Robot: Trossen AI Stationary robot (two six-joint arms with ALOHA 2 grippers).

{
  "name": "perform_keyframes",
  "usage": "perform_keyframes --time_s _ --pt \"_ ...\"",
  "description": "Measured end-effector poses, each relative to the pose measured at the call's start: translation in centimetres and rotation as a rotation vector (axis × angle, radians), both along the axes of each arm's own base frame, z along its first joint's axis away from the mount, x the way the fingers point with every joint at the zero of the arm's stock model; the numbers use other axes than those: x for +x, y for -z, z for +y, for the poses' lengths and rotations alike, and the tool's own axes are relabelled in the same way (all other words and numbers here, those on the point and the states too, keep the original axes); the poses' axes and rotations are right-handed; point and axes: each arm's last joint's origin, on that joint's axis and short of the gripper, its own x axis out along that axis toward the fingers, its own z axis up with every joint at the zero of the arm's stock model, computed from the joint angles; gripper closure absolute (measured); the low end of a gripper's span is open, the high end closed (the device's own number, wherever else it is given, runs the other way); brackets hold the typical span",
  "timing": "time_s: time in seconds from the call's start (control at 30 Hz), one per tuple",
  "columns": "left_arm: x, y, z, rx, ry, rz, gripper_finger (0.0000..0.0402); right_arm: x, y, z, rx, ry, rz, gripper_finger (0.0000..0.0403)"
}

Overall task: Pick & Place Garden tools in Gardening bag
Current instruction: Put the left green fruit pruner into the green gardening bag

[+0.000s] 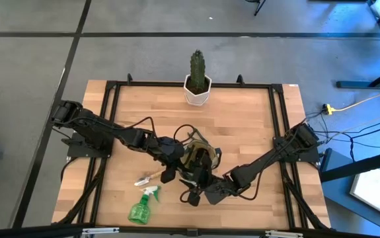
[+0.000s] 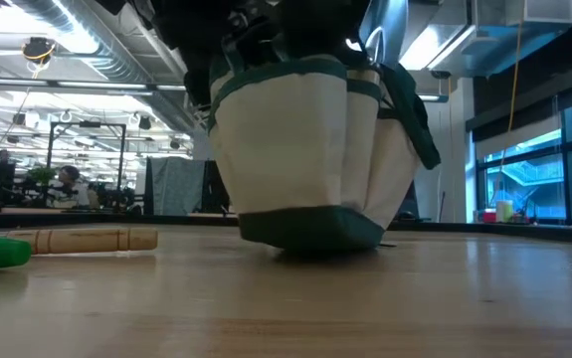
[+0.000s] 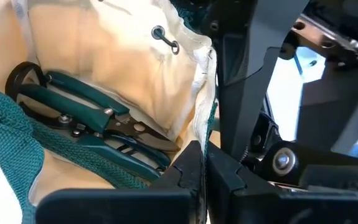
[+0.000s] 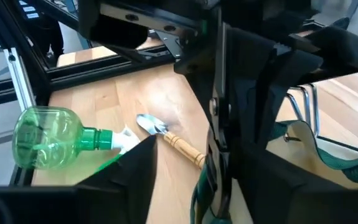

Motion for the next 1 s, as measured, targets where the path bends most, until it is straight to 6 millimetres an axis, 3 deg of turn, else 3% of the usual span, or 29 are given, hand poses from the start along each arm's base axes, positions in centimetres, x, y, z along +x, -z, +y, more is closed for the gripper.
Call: perform_keyframes --time_s 0.13,0.3,0.43,1.0 --pt "0.0 0.0 0.0 0.001 -0.002 -0.001 0.0399 0.3 -0.9 0.2 -0.005 0.009 -0.010 0.0175" --pt "0.0 0.0 0.0 0.003 -0.001 0.001 0.0399 0.8 -2.4 0.2 -0.017 0.015 -0.017 0.0180" --pt "0.0 0.0 0.0 0.004 -0.001 0.000 0.0399 1.0 -3.2 0.0 -0.044 0.020 0.019 0.0203" --pt "0.0 0.1 0.0 0.007 0.001 0.007 0.0399 1.7 -3.1 -1.4 -0.013 0.022 0.061 0.0322"
